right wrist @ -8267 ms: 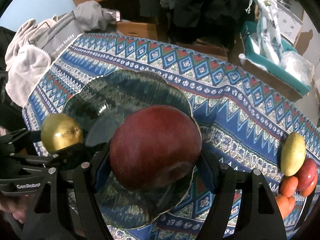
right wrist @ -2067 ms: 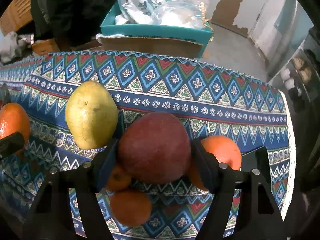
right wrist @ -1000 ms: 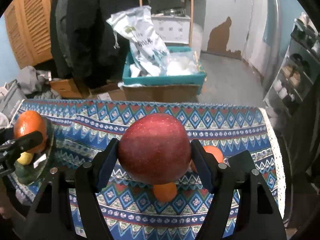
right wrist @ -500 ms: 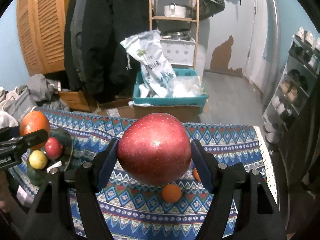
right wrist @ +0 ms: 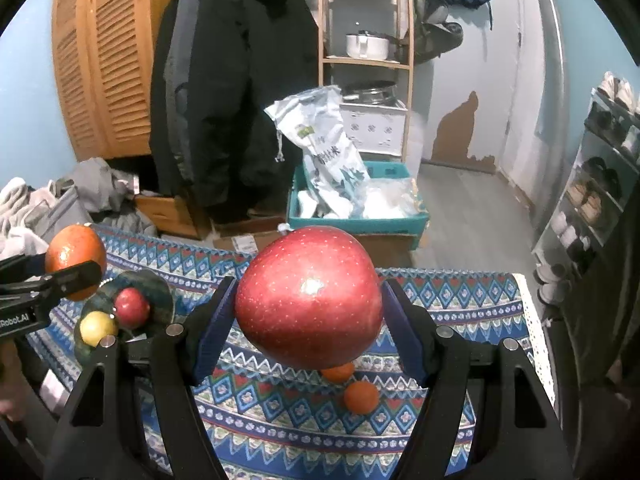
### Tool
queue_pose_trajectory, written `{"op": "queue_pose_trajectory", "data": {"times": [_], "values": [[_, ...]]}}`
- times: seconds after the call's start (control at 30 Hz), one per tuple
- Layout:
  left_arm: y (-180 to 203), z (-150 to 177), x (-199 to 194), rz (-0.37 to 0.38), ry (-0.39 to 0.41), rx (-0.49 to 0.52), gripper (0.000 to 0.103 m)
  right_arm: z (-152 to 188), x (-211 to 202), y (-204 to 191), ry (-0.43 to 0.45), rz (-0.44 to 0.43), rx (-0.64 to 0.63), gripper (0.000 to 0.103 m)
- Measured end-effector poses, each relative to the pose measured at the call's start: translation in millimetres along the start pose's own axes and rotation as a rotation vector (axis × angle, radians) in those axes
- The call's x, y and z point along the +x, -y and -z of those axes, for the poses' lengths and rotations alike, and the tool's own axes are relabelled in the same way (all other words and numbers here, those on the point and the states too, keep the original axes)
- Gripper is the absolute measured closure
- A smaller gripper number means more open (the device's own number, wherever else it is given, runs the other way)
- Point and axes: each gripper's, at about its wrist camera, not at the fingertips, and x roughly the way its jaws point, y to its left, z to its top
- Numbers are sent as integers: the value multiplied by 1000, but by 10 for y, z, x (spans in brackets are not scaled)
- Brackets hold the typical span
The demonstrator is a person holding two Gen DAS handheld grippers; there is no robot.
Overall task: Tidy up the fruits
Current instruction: 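Carry the large orange and the red apple over the glass bowl with both grippers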
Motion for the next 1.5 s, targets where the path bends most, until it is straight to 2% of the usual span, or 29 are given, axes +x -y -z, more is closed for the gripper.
{"op": "queue_pose_trajectory", "data": {"times": [0.3, 0.67, 1.1, 1.5], "values": [[-149, 13, -56, -17, 5, -23, 38, -64, 27, -193, 3, -31, -22, 31], [-462, 99, -14, -73, -11, -62, 38, -111, 222, -531, -24, -102, -45, 31], [-885, 316, 180, -163, -72, -112, 38, -155, 605, -1065, -75, -176, -93, 31], [-1190, 590, 523, -230, -166, -139, 38, -4, 1125, -1491, -183, -247, -106, 31]]}}
